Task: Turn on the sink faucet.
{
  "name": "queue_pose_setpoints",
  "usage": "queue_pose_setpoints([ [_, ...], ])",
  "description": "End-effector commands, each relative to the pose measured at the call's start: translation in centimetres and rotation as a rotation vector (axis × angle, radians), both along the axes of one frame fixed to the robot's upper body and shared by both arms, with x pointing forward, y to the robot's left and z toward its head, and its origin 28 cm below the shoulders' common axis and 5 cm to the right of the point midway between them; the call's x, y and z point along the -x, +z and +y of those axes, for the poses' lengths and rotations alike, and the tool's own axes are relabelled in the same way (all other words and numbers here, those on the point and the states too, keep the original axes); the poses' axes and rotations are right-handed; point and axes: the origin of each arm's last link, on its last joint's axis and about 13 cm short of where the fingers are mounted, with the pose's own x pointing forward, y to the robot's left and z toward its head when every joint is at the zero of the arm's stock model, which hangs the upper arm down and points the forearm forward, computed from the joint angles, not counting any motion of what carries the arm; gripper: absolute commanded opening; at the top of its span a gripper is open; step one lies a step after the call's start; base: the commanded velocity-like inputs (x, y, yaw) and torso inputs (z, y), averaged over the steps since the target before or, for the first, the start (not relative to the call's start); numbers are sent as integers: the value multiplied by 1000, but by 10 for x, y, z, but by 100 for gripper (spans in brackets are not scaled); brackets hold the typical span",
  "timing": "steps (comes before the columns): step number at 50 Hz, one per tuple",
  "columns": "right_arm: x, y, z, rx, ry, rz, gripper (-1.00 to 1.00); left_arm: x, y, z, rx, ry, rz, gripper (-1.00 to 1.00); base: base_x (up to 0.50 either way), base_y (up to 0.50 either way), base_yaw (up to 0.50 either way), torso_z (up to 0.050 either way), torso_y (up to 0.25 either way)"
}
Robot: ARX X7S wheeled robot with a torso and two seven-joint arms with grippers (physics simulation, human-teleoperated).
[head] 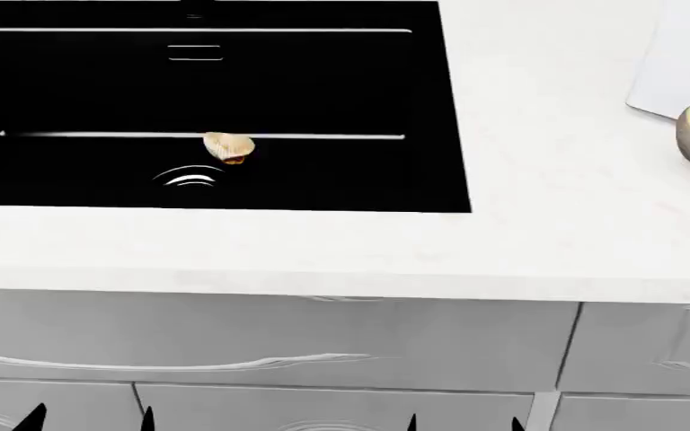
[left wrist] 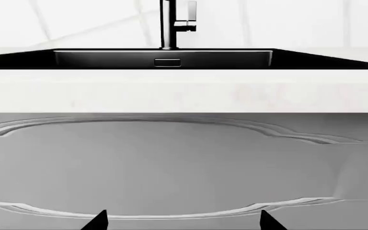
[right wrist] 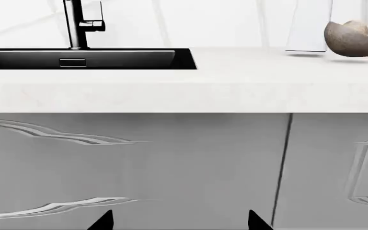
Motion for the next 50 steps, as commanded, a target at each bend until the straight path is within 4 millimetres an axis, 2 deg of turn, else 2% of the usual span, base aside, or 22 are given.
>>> queue_pose_setpoints([
  [1, -1, 1, 0, -7, -1, -5, 100, -1, -1, 1, 9, -1, 6, 100, 0, 0, 0, 0, 0],
  [6, 0, 4, 1, -20, 5, -51, 100, -2, 0, -3, -2, -13, 12, 100, 0, 0, 0, 0, 0],
  [17, -1, 2, 1, 12, 21, -18, 100, -2, -1, -3, -13, -20, 19, 100, 0, 11, 0, 0, 0],
  [37, -2, 1, 1, -11, 19, -23, 100, -2, -2, -3, -11, -13, 42, 100, 0, 500, 0, 0, 0],
  [50, -3, -1, 1, -11, 18, -6, 100, -3, -1, -4, -4, -11, 44, 100, 0, 327, 0, 0, 0],
])
